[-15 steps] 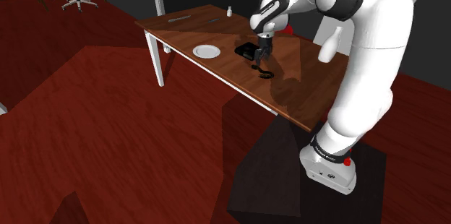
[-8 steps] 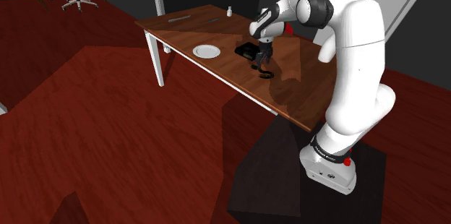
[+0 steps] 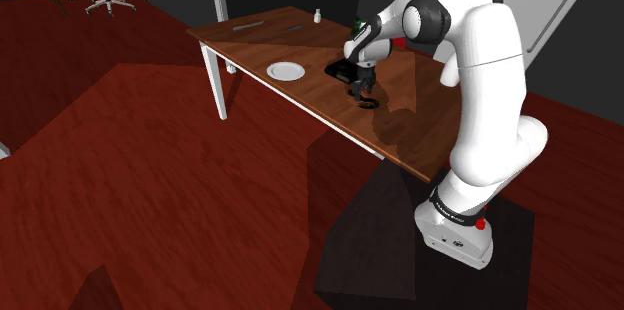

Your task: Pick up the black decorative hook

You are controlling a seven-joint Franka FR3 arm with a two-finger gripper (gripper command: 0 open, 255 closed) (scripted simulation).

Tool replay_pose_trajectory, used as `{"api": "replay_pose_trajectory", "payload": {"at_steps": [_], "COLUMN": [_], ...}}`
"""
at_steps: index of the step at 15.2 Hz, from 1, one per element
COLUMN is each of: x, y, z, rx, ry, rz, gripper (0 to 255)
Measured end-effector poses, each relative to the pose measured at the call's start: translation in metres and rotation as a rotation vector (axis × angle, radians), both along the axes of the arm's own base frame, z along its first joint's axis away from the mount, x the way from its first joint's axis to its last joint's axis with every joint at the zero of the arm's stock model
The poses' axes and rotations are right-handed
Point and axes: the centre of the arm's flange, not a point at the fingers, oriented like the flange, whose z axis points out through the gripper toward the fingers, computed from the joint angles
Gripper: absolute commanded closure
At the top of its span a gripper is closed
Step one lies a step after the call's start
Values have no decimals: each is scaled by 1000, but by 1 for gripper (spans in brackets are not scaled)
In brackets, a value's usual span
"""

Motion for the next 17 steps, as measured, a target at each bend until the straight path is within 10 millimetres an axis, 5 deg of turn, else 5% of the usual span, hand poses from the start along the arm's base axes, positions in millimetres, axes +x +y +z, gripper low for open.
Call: {"api": "replay_pose_trajectory", "payload": {"at_steps": [10,17], "x": [0,0], "y": [0,-1], "z": [-2,29], "rx": [0,0], "ry": [0,-1], "rz": [0,0], "gripper": [255,255]}}
